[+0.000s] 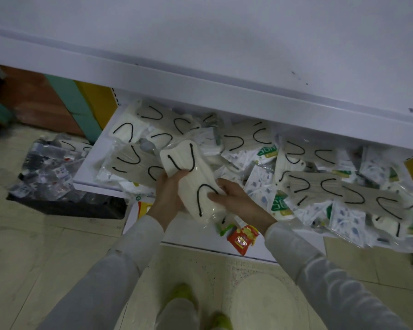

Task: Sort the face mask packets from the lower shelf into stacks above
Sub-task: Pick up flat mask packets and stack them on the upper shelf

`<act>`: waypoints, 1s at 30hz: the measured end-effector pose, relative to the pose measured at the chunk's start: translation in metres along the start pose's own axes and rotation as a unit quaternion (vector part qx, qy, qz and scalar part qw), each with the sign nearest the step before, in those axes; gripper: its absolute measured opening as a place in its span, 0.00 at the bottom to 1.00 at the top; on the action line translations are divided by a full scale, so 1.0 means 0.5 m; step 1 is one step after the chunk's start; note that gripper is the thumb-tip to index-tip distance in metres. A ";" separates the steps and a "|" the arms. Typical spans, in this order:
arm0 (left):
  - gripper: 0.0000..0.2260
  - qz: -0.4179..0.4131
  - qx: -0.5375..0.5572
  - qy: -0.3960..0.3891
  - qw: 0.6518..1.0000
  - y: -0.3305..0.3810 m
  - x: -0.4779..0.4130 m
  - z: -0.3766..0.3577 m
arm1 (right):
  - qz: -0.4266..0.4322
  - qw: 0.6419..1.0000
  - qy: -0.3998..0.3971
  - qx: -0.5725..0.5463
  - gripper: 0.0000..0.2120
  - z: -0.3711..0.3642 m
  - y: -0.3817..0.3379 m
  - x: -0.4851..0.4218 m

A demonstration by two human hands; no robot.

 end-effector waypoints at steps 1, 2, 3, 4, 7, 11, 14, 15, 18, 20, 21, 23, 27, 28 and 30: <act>0.10 0.011 -0.004 -0.009 1.000 -0.005 -0.002 0.002 | 0.007 1.000 0.013 -0.006 0.08 0.000 -0.004 -0.003; 0.09 0.023 -0.010 -0.017 1.000 -0.014 -0.003 0.003 | 0.012 1.000 0.020 -0.009 0.09 -0.002 -0.007 -0.005; 0.09 0.031 -0.017 -0.023 0.999 -0.021 -0.003 0.004 | 0.015 1.000 0.026 -0.008 0.08 -0.005 -0.010 -0.006; 0.09 0.032 -0.022 -0.026 0.999 -0.025 -0.003 0.004 | 0.019 1.000 0.025 0.001 0.04 -0.010 -0.010 -0.009; 0.09 0.014 -0.032 -0.005 0.999 -0.022 -0.008 0.014 | 0.014 0.998 0.000 0.068 0.08 -0.023 0.006 -0.019; 0.12 -0.008 -0.049 -0.024 0.998 -0.014 -0.013 0.014 | -0.014 0.991 0.090 0.100 0.10 0.081 0.039 -0.048; 0.09 -0.025 -0.064 -0.038 0.997 -0.016 -0.017 0.003 | -0.012 0.931 0.285 0.228 0.14 0.268 0.046 -0.066; 0.08 -0.029 -0.070 -0.043 0.996 -0.019 -0.015 -0.003 | -0.020 0.900 0.318 0.298 0.14 0.318 0.053 -0.078; 0.08 -0.036 -0.080 -0.052 0.995 -0.031 -0.014 -0.026 | -0.051 0.818 0.305 0.485 0.17 0.398 0.071 -0.129; 0.07 -0.040 -0.083 -0.066 0.994 -0.039 -0.011 -0.047 | -0.047 0.778 0.243 0.577 0.21 0.404 0.083 -0.167; 0.07 -0.043 -0.088 -0.080 0.992 -0.042 -0.006 -0.061 | -0.040 0.763 0.215 0.608 0.22 0.399 0.086 -0.182; 0.07 -0.054 -0.097 -0.099 0.989 -0.046 0.001 -0.086 | -0.050 0.739 0.182 0.646 0.24 0.394 0.100 -0.200; 0.07 -0.053 -0.105 -0.103 0.988 -0.067 0.006 -0.118 | -0.042 0.707 0.189 0.680 0.21 0.399 0.096 -0.207; 0.07 -0.053 -0.105 -0.101 0.988 -0.073 0.007 -0.125 | -0.027 0.697 0.191 0.691 0.18 0.399 0.090 -0.206; 0.08 -0.056 -0.107 -0.106 0.987 -0.087 0.010 -0.141 | 0.005 0.680 0.193 0.708 0.15 0.396 0.077 -0.202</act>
Point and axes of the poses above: each hand's wrist, its own x-axis away from the middle knuckle, its own z-axis out of the back of the hand, y = z × x, the point moved 10 cm from there along -x, towards the middle knuckle, and after that the axes turned 10 degrees about y, right-handed, at the moved point
